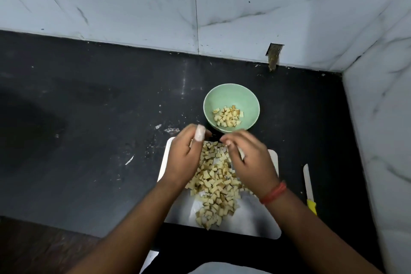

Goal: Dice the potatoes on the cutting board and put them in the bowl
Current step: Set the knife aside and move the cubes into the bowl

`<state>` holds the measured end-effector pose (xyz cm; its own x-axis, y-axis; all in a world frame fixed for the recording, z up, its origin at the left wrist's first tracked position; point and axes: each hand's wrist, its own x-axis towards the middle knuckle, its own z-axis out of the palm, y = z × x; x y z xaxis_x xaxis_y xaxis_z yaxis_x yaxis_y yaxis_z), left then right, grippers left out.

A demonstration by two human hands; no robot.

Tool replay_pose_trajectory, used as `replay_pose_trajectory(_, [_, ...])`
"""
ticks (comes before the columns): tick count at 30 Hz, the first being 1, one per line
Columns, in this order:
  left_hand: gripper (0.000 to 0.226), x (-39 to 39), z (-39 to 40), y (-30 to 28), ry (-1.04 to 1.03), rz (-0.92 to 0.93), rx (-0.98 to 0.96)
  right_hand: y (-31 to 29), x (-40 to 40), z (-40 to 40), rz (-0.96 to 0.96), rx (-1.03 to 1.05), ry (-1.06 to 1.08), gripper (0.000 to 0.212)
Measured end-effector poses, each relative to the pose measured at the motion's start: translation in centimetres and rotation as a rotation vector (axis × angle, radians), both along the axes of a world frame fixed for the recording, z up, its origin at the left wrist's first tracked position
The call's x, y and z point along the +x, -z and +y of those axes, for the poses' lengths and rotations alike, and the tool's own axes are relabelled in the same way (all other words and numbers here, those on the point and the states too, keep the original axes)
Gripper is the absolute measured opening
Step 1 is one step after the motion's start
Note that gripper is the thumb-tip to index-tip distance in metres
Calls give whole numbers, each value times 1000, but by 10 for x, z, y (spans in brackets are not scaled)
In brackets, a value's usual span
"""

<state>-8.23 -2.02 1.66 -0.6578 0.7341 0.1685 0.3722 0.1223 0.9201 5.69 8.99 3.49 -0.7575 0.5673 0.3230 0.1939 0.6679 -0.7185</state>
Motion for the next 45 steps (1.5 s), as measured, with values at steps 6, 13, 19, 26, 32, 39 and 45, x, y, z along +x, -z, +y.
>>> replay_pose_trajectory(6, [42,-1,-36,48,74,244,-188,50,-10,-9,-302,85,-164,35])
replay_pose_trajectory(13, [69,2,-47,68,244,456,-435,67,-20,-7,-509,224,-282,48])
replay_pose_trajectory(19, [74,11,-56,72,284,583,-482,64,5,-7,-524,243,-343,53])
replay_pose_trajectory(26, [80,12,-52,80,303,640,-459,79,10,-15,-577,468,-321,63])
replay_pose_trajectory(32, [84,16,-49,78,218,638,-406,76,9,-18,-505,474,-259,50])
replay_pose_trajectory(39, [31,16,-43,79,123,588,-437,71,7,-22,-486,492,-217,32])
replay_pose_trajectory(45, [50,13,-36,75,93,474,-427,66,4,-25,-503,501,-174,29])
